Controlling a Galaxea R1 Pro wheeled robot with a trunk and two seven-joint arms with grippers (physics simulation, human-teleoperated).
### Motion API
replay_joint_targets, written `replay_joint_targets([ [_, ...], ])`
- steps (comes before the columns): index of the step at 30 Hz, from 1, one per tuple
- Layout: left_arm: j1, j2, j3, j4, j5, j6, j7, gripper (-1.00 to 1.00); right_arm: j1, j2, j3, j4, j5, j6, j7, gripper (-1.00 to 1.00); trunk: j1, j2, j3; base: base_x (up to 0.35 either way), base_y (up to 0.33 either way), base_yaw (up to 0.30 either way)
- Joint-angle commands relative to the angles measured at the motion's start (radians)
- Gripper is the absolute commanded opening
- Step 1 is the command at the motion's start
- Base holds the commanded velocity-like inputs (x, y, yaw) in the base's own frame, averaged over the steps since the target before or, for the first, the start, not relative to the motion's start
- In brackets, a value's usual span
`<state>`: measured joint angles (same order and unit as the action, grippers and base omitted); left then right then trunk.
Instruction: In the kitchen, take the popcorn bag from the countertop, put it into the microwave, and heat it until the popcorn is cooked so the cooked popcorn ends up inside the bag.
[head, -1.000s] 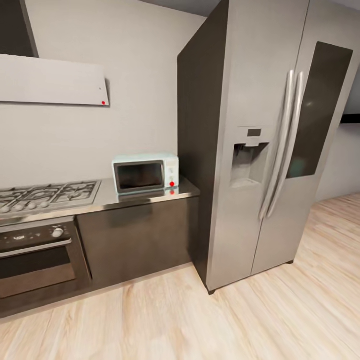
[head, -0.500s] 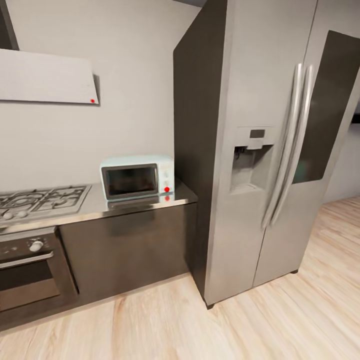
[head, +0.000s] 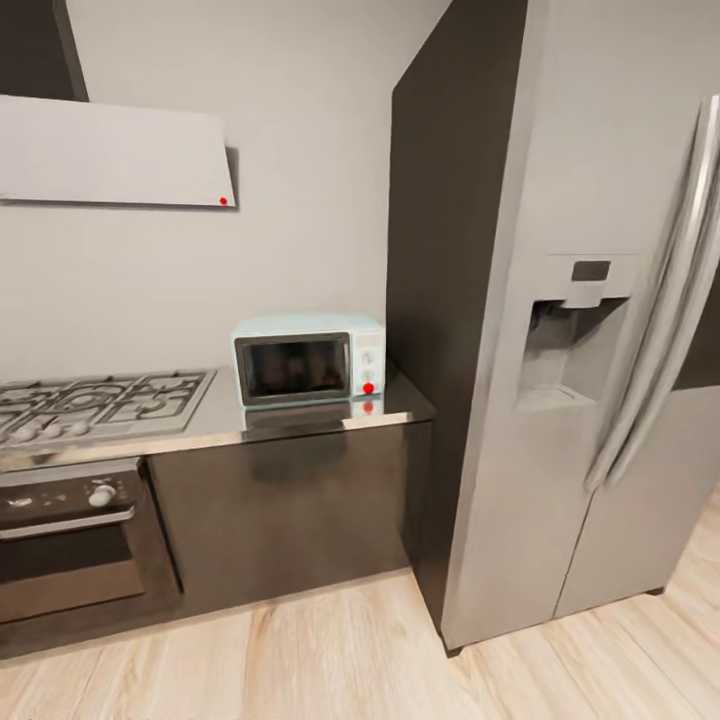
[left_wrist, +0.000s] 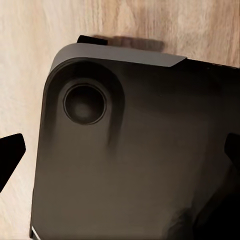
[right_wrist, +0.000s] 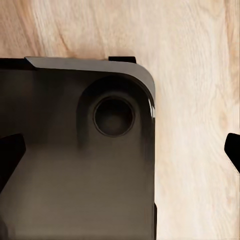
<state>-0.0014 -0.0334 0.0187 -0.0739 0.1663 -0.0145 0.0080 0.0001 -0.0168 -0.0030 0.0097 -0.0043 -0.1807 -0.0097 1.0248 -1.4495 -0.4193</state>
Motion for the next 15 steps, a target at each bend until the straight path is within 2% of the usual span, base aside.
replay_joint_targets([
  [1,0.0,0.0,0.001,-0.001,0.006,-0.002,0.001,1.0,0.0,0.0,0.0,0.001,0.0,-0.005,-0.001,1.0,0.0,0.0,-0.001,0.036,0.0,0.268],
  [15,0.0,0.0,0.001,-0.003,0.007,-0.002,0.0,1.0,0.0,0.0,0.0,0.001,0.0,-0.005,-0.001,1.0,0.0,0.0,-0.001,0.003,0.0,0.268],
])
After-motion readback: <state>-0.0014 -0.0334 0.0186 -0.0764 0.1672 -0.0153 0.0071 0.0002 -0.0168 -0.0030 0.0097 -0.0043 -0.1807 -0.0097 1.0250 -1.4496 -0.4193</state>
